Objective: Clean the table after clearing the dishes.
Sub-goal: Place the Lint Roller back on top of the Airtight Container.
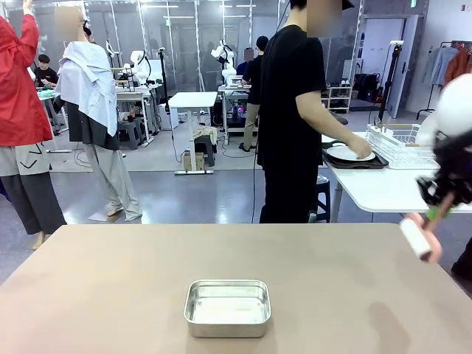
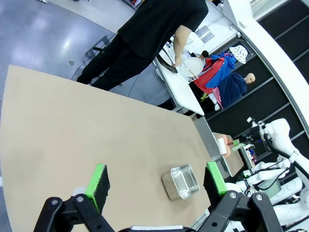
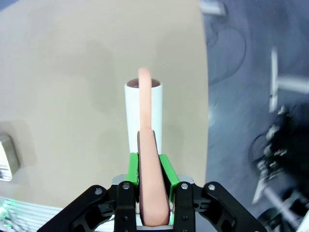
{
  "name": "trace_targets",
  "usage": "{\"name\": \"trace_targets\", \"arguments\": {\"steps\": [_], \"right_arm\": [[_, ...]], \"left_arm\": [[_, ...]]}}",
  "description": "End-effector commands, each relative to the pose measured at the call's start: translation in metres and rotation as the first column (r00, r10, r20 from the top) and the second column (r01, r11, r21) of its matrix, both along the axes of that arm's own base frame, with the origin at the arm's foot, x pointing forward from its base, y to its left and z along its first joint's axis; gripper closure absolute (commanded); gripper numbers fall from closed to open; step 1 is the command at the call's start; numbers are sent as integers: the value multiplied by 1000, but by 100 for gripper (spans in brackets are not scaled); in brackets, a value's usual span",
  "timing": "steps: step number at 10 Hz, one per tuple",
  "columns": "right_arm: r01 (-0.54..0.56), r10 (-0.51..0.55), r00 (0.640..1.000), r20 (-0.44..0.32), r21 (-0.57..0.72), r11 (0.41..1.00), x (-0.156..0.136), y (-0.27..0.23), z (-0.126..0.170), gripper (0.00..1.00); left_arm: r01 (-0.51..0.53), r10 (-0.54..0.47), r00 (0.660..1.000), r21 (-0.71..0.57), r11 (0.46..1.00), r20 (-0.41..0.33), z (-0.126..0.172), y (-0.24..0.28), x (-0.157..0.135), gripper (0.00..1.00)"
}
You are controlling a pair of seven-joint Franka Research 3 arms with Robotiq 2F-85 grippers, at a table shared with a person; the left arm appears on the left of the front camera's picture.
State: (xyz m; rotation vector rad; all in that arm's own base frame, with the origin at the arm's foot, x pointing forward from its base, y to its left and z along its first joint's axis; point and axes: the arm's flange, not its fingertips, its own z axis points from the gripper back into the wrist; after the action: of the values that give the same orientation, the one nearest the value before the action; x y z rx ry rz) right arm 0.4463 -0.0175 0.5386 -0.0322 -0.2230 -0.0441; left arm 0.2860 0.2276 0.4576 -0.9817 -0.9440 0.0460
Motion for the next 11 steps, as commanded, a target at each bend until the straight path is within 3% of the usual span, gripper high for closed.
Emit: {"name": "trace_targets", "arguments": {"steps": [1,2,4,6,7,8,9,10,11], "right_arm": [[-330,356,924,137,-183,926,25,108,52,78],[-506,547,824,144,-246,827,21,172,56,78],[-740,784,614,86,-283,610,-2,270,47,78],[-904,935,355,1,-254,343,-46,345,34,78],[-935,974,225,-5,-281,214,-73,368,35,78],[-960,991,130,-11,-252,123,-90,382,31,78],[-979,998,63,-18,-196,58,-105,388,24,78],[-989,997,67,-34,-131,62,-112,389,19,78],[-979,994,89,-56,-188,77,-117,383,23,78]], "left_arm": [[5,-5,1000,-5,1000,3,2,2,-2,0],[5,-5,1000,-5,1000,3,2,2,-2,0],[5,-5,1000,-5,1000,3,2,2,-2,0],[5,-5,1000,-5,1000,3,2,2,-2,0],[5,-5,1000,-5,1000,3,2,2,-2,0],[5,-5,1000,-5,1000,3,2,2,-2,0],[5,-5,1000,-5,1000,3,2,2,-2,0],[5,-5,1000,-5,1000,3,2,2,-2,0],[5,-5,1000,-5,1000,3,2,2,-2,0]]}}
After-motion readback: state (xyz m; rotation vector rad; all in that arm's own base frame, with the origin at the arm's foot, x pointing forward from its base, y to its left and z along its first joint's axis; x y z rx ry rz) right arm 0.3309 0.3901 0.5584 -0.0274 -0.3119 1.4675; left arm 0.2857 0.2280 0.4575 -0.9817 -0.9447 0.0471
